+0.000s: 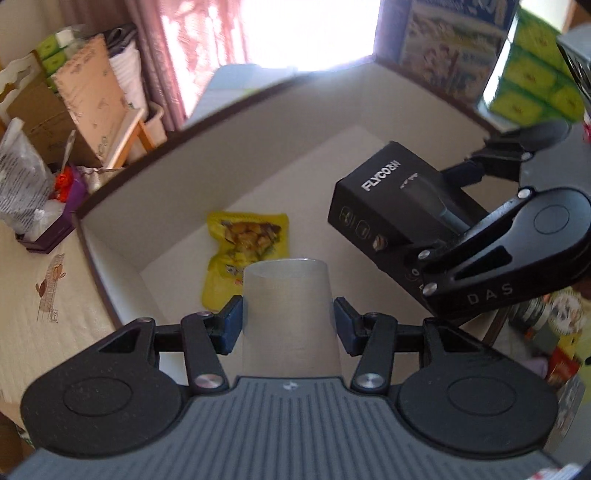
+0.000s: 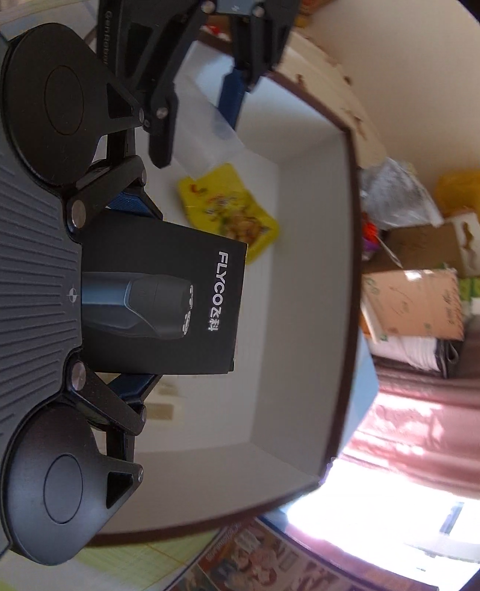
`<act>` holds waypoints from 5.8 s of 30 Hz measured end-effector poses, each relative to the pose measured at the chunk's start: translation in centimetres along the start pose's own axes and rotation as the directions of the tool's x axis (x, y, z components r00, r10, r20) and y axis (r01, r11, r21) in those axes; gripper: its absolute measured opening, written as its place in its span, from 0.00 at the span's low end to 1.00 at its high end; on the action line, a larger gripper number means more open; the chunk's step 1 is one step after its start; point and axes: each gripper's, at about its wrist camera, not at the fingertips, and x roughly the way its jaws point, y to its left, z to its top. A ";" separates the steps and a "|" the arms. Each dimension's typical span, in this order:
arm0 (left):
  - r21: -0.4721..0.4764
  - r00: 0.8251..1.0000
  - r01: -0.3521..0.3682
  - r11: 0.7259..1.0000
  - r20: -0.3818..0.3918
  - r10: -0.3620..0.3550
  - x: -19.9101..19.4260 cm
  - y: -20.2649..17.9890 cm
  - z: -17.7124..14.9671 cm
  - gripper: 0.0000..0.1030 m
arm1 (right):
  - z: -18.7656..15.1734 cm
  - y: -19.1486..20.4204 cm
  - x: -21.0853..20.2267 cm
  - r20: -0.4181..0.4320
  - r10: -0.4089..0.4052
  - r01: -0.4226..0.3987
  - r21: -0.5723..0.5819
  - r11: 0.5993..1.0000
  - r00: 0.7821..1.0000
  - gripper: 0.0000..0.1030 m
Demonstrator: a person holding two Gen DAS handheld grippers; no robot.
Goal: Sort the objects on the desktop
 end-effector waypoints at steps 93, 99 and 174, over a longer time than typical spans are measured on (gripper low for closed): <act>-0.004 0.972 -0.105 0.994 0.210 0.104 -16.9 -8.2 -11.1 0.96 | -18.4 4.8 -23.4 0.303 -0.121 0.078 0.150 0.986 0.945 0.98; -0.054 0.977 -0.071 0.996 0.197 0.080 -17.5 -9.4 -13.2 0.96 | -21.3 5.5 -24.1 0.273 -0.148 0.103 0.172 0.980 0.950 0.98; 0.746 0.947 0.291 0.599 -0.138 -0.289 2.5 -22.1 -7.9 0.47 | -38.8 0.7 -20.0 -0.143 -0.355 0.365 0.606 0.706 0.924 0.82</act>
